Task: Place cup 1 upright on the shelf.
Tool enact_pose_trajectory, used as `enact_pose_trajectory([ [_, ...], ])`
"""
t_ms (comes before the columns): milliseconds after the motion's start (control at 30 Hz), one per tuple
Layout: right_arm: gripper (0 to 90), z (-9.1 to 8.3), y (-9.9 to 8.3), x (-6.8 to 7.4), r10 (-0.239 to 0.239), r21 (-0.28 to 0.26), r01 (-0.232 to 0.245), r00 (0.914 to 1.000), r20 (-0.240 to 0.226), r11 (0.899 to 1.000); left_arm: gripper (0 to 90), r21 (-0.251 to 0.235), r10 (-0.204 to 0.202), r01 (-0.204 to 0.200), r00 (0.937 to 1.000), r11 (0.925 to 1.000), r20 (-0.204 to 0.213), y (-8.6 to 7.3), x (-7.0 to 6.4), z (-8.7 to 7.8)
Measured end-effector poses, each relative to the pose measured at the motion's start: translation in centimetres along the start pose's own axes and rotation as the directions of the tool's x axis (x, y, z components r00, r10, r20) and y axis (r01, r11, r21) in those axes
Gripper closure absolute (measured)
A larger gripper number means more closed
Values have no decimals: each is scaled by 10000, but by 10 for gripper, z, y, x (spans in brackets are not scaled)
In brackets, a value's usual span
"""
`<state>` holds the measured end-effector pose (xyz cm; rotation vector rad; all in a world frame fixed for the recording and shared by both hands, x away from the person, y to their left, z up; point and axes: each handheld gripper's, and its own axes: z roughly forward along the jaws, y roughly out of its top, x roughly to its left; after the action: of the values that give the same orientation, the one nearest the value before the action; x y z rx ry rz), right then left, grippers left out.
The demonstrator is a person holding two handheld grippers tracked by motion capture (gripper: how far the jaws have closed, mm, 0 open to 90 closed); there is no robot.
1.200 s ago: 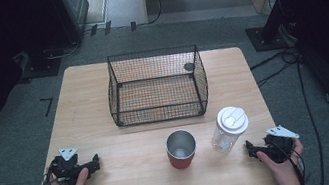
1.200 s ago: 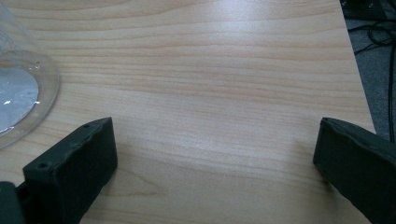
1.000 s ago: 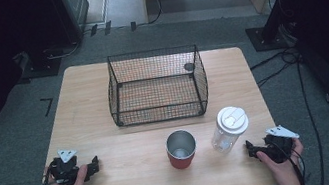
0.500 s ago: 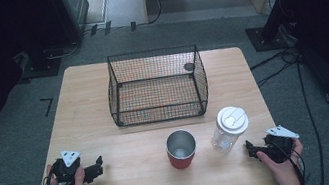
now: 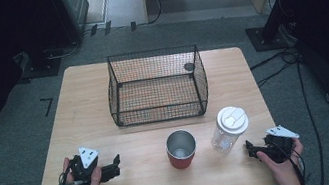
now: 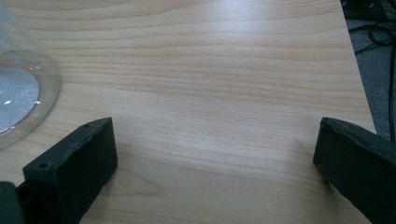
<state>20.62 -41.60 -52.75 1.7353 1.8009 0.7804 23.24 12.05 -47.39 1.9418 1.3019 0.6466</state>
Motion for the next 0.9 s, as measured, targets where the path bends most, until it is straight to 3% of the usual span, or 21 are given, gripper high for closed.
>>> enact_pose_trajectory([
  [333,0,0,0,0,-5,1,5,10000,2,10000,0,22,448,-451,9969,9990,644,7,-26,2],
  [467,0,0,0,0,-1,1,1,10000,0,10000,0,-10,816,-820,9910,9966,1063,6,-41,6],
  [833,0,0,0,0,-61,-13,61,10000,-57,10000,0,-192,1047,-1030,9823,9945,1552,7,-63,8],
  [900,0,0,0,0,-61,-13,61,10000,-57,10000,0,-447,1174,-1118,9812,9927,1531,7,-67,7],
])
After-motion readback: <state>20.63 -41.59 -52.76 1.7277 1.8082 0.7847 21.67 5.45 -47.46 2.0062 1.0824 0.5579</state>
